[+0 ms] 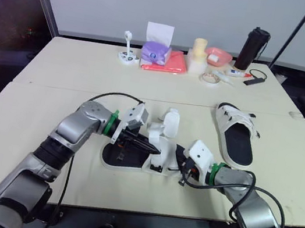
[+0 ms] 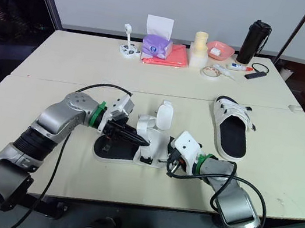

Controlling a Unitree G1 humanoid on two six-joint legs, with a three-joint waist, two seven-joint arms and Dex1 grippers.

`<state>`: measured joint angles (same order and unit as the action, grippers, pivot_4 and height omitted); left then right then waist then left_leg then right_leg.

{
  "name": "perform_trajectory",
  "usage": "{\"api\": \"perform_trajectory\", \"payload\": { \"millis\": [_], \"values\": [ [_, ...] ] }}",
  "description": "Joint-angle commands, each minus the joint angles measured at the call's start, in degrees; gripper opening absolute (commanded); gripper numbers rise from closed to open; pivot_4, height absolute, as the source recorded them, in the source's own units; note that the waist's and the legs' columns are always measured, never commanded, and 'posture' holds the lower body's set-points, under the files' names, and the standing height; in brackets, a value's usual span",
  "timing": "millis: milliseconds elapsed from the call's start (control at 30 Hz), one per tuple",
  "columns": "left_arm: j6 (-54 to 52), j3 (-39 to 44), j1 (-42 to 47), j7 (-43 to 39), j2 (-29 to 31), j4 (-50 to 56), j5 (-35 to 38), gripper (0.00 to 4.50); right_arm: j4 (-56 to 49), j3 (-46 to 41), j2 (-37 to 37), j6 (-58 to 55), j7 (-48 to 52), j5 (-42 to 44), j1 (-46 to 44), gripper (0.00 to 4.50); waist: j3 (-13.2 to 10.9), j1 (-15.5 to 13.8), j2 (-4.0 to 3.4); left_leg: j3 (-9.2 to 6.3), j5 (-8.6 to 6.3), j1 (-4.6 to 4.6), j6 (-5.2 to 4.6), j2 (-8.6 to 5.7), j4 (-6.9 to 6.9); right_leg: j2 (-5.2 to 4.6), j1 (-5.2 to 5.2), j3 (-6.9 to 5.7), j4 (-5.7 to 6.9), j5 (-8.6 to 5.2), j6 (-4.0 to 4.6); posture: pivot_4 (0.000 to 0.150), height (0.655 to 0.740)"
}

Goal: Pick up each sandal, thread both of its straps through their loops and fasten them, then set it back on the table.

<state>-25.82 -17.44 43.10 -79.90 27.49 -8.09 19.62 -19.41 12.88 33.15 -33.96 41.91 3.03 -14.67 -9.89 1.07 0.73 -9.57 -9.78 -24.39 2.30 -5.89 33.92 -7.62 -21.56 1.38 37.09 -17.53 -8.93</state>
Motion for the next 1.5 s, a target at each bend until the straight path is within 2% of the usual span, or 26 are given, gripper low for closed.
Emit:
{"api": "perform_trajectory", "payload": {
  "millis": [33, 367, 633, 767, 967, 1100, 1500],
  "values": [
    [1.43, -0.92, 1.52, -0.77, 0.41, 1.73, -1.31, 0.06, -0.08, 2.05, -0.62, -0.61, 0.36, 0.22, 0.61, 0.0, 0.0, -0.01, 0.0, 0.0, 0.0, 0.0, 0.0, 0.0, 0.0, 0.0, 0.01, 0.0, 0.0, 0.0, 0.0, 0.15, 0.74],
    [6.55, -4.16, 2.2, -0.93, -1.35, 2.64, -4.96, 0.06, -0.04, 2.13, -0.77, -0.71, 0.23, 0.14, 0.48, 0.0, 0.0, -0.07, 0.0, 0.0, 0.0, 0.0, 0.0, 0.0, 0.01, 0.0, 0.02, -0.01, 0.0, 0.0, 0.0, 0.15, 0.74],
    [16.1, -6.44, 4.02, 0.76, -2.2, 1.23, -11.45, 0.06, 0.03, 2.09, -0.77, -0.49, 0.17, 0.09, 0.66, 0.0, 0.0, -0.11, 0.0, 0.0, 0.0, 0.0, 0.0, -0.02, 0.02, 0.0, 0.04, -0.01, 0.0, 0.0, 0.0, 0.15, 0.74],
    [14.74, -6.73, 3.73, -1.1, -1.9, 3.54, -10.24, 0.06, 0.05, 2.1, -0.77, -0.48, 0.1, 0.04, 0.71, 0.0, 0.0, -0.08, 0.0, 0.0, 0.0, 0.01, -0.01, -0.03, 0.02, 0.0, 0.05, -0.01, 0.0, 0.0, -0.01, 0.15, 0.74],
    [5.69, -5.73, 2.13, -3.84, -0.47, 8.78, -5.1, 0.06, 0.19, 2.15, -0.84, -0.51, -0.02, 0.02, 0.73, 0.0, 0.0, 0.01, 0.0, -0.01, 0.01, 0.01, -0.01, -0.02, 0.02, 0.01, 0.05, -0.01, 0.02, 0.0, -0.01, 0.15, 0.74],
    [3.77, -5.87, 0.96, -4.48, 1.29, 10.33, -4.77, 0.06, 0.22, 2.24, -0.86, -0.59, -0.06, 0.08, 0.67, 0.0, 0.0, 0.04, 0.0, -0.02, 0.01, 0.01, -0.01, -0.02, 0.02, 0.03, 0.04, -0.01, 0.04, 0.0, -0.01, 0.15, 0.74],
    [12.89, -6.36, -2.02, 1.74, -0.67, 6.56, -9.85, 0.06, 0.66, 2.67, -1.11, -0.46, 0.1, 0.0, 0.22, 0.0, 0.0, 0.0, 0.0, -0.02, 0.01, 0.02, -0.01, -0.01, 0.02, 0.03, 0.04, -0.01, 0.05, 0.0, -0.01, 0.15, 0.74]
  ]
}}
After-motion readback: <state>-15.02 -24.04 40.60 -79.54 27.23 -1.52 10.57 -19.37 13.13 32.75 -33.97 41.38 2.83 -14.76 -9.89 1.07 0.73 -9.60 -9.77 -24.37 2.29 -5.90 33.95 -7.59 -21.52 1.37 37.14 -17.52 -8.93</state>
